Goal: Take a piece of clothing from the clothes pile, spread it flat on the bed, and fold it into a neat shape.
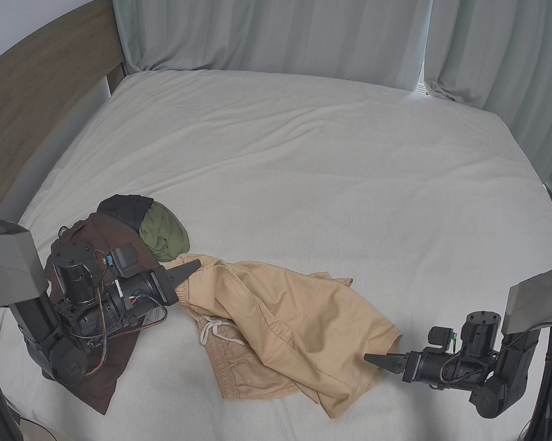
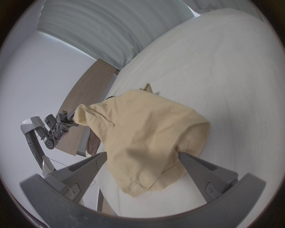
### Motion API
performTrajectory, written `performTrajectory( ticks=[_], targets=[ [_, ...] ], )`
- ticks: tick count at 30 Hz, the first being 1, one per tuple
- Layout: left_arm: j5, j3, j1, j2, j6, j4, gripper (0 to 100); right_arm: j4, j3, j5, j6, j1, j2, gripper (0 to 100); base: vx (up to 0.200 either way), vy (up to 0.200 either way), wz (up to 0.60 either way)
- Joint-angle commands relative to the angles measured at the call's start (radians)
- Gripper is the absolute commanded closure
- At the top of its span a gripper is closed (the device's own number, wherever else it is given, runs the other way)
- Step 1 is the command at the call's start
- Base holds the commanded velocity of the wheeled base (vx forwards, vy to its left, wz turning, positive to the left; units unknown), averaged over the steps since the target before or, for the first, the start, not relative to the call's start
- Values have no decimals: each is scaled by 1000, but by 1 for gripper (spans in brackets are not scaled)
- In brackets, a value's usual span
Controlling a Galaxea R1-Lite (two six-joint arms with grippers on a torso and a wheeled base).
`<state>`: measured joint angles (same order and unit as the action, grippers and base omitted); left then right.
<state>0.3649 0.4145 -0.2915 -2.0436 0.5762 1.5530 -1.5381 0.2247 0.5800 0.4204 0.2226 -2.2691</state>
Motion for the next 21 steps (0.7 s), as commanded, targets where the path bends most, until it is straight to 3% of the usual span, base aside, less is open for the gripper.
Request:
performTrajectory(
  ticks=[1,18,19,21],
  targets=[
    [0,0,0,0,1,2,100,-2,12,-5,11,1,-66,0,0,0,0],
    [0,0,0,3,1,2,100,-7,64,-2,17,61,-78,0,0,0,0],
    [0,0,0,3,1,2,100,-7,64,-2,17,63,-76,100,0,0,0],
    [0,0,0,2,1,2,100,-7,61,-2,17,63,-73,100,0,0,0]
  ],
)
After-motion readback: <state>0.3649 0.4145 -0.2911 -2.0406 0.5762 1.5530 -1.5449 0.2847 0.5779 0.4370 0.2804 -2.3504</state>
